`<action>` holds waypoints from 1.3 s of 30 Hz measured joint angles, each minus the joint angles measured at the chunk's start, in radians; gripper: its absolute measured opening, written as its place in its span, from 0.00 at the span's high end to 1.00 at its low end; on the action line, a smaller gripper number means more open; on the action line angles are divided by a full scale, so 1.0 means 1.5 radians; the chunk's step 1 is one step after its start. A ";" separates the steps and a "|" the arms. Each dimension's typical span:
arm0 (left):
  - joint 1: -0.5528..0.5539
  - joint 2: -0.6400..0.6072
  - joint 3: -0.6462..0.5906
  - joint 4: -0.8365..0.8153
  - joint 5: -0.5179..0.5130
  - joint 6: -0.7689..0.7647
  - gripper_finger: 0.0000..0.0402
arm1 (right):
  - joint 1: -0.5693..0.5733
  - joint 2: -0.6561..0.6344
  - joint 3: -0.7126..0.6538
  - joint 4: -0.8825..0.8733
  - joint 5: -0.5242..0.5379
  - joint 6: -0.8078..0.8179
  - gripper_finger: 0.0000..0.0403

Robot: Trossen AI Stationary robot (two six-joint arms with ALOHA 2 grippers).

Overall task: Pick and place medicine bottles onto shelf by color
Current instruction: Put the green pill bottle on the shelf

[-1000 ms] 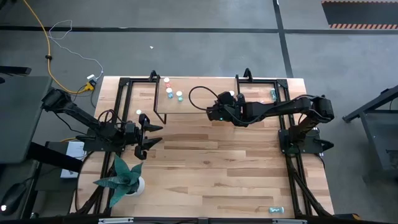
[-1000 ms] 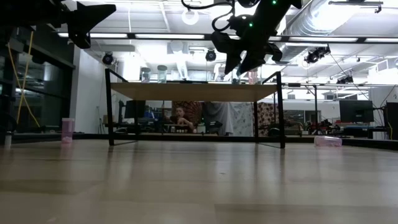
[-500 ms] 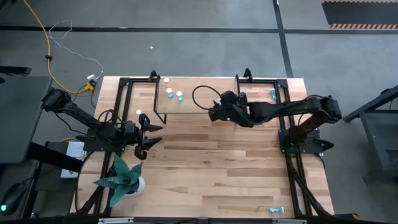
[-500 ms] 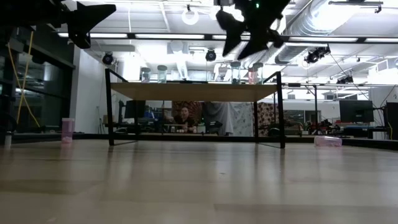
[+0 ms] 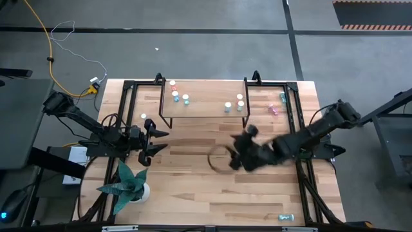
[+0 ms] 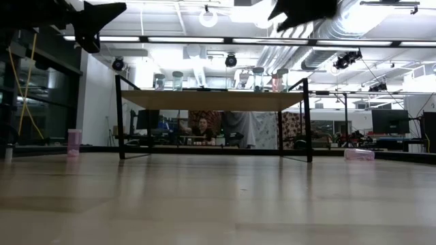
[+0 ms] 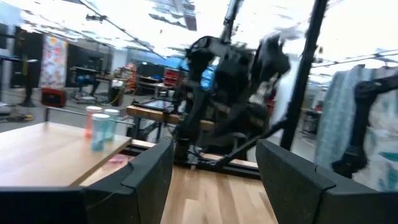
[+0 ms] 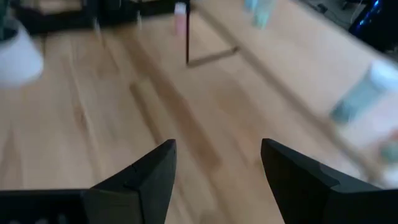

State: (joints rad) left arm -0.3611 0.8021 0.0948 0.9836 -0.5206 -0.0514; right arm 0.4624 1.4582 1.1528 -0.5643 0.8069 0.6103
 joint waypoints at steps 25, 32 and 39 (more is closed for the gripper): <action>0.000 0.000 0.001 -0.040 0.015 -0.019 0.46 | 0.091 -0.009 -0.329 0.399 0.044 0.100 0.44; 0.000 0.000 0.001 -0.070 0.013 -0.041 0.46 | 0.113 -0.008 -0.215 0.322 -0.277 0.125 0.44; -0.001 0.000 0.001 -0.070 0.013 -0.051 0.46 | 0.200 0.058 0.017 -0.153 -0.372 0.369 0.44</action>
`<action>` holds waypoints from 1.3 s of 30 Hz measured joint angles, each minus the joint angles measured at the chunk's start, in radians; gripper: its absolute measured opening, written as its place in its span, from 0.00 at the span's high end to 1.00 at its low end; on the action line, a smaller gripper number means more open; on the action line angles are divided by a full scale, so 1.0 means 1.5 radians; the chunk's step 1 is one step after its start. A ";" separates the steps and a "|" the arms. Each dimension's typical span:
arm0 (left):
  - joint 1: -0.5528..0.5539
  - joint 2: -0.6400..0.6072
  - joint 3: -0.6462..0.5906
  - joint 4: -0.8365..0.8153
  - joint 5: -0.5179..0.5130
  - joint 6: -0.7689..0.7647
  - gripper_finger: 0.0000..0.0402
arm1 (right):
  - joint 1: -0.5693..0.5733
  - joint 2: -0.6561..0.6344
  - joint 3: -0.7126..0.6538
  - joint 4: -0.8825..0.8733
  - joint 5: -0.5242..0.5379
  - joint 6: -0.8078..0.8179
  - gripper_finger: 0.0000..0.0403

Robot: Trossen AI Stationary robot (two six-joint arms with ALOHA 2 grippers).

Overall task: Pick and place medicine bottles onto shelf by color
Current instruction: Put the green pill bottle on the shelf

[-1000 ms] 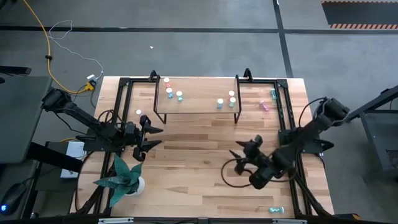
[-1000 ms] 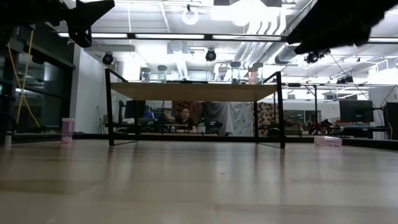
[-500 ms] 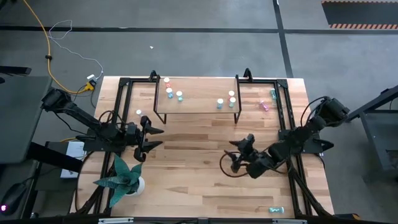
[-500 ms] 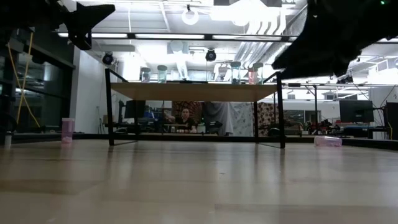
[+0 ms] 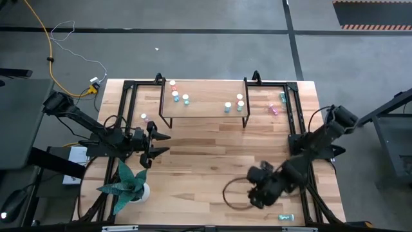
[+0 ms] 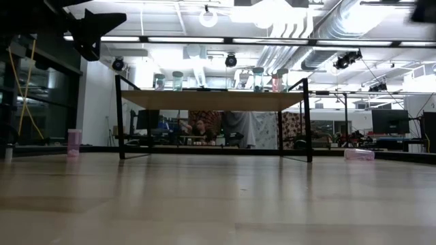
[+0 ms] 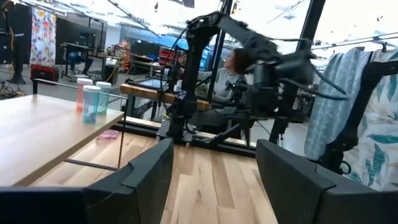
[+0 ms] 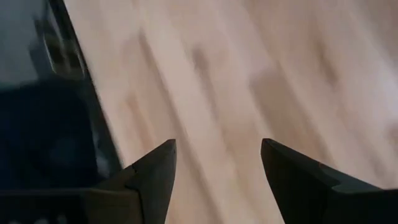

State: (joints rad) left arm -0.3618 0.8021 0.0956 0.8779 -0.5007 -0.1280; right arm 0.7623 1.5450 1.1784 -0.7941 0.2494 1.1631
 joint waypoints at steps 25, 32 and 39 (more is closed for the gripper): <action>0.000 0.000 0.000 -0.001 0.030 -0.012 0.46 | 0.234 0.292 0.112 -0.112 -0.320 0.087 0.44; 0.000 0.000 0.000 -0.001 0.030 -0.012 0.46 | 0.245 0.304 0.112 -0.119 -0.278 0.092 0.44; 0.000 0.000 0.000 -0.001 0.030 -0.012 0.46 | 0.242 0.313 0.112 -0.118 -0.279 0.083 0.45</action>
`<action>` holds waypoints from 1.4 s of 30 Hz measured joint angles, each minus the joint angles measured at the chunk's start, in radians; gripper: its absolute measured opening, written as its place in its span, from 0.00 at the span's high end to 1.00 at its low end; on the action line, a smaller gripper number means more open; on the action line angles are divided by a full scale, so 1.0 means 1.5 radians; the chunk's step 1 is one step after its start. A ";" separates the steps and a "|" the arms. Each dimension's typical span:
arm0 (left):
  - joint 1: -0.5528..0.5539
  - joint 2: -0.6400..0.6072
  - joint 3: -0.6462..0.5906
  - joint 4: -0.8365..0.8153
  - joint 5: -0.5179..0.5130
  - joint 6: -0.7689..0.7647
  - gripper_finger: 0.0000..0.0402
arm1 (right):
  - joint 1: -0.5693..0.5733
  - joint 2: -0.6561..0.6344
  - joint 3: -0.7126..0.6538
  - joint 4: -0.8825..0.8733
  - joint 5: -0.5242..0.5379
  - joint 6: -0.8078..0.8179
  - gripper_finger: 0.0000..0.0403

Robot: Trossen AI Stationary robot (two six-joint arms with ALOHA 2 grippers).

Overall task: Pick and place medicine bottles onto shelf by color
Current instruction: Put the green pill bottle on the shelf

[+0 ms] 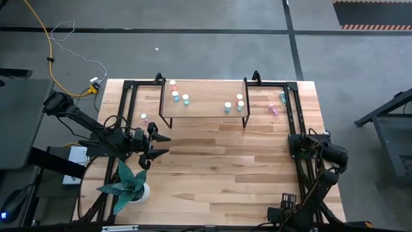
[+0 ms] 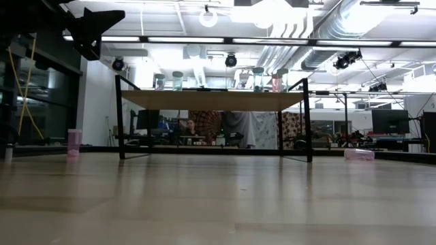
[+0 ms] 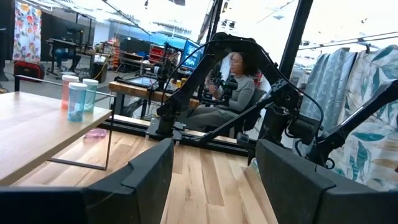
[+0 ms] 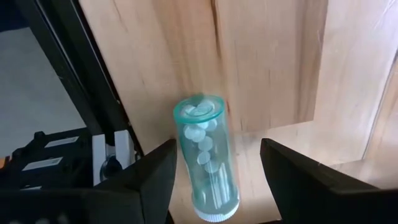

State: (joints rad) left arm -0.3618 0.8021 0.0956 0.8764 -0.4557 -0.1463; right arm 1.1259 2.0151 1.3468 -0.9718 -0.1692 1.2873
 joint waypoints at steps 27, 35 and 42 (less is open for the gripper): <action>-0.004 0.009 0.039 -0.009 0.130 -0.006 0.46 | -0.068 -0.027 0.000 -0.026 0.059 -0.058 0.79; -0.071 0.094 0.168 -0.180 0.066 0.052 0.46 | -0.155 -0.041 0.027 -0.015 0.185 -0.190 0.79; -0.105 0.251 0.279 -0.208 0.027 0.131 0.46 | -0.246 -0.041 0.077 -0.008 0.291 -0.329 0.78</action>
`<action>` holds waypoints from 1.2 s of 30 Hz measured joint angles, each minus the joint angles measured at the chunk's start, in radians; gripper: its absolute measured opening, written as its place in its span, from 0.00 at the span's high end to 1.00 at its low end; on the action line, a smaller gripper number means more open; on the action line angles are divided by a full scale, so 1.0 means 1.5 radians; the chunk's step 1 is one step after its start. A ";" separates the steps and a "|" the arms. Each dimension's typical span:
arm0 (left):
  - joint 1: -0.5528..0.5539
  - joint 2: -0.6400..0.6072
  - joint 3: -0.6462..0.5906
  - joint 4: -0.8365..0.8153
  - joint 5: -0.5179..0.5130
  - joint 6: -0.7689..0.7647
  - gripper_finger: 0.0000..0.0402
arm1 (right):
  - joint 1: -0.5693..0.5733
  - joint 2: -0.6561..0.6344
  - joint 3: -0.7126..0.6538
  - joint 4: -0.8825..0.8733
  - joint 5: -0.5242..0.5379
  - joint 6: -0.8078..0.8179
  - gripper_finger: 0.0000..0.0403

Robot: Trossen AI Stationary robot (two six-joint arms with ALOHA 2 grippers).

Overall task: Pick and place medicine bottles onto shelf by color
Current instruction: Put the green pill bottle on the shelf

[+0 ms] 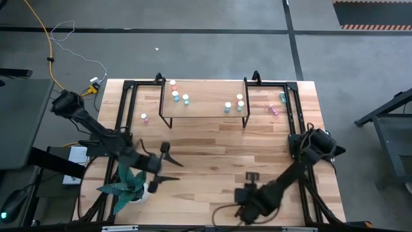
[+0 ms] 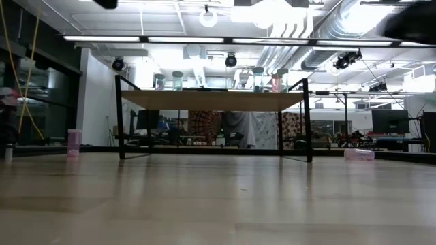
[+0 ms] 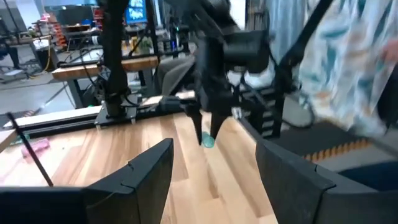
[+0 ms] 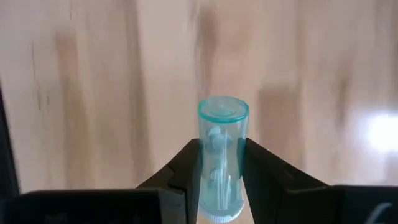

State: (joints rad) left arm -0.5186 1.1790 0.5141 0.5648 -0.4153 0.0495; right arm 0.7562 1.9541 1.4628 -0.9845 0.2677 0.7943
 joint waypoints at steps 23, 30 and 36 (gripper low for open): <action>0.080 0.289 0.207 -0.105 -0.004 -0.051 0.46 | -0.158 0.000 0.129 0.149 0.122 -0.279 0.78; 0.080 0.289 0.207 -0.106 0.000 -0.060 0.46 | -0.177 0.000 0.129 0.177 0.123 -0.274 0.78; 0.080 0.289 0.207 -0.106 -0.004 -0.061 0.48 | -0.188 0.000 0.129 0.195 0.110 -0.274 0.78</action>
State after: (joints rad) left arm -0.3985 1.6123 0.8253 0.4056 -0.4212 -0.0414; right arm 0.4742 1.9541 1.6561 -0.6927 0.4325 0.3832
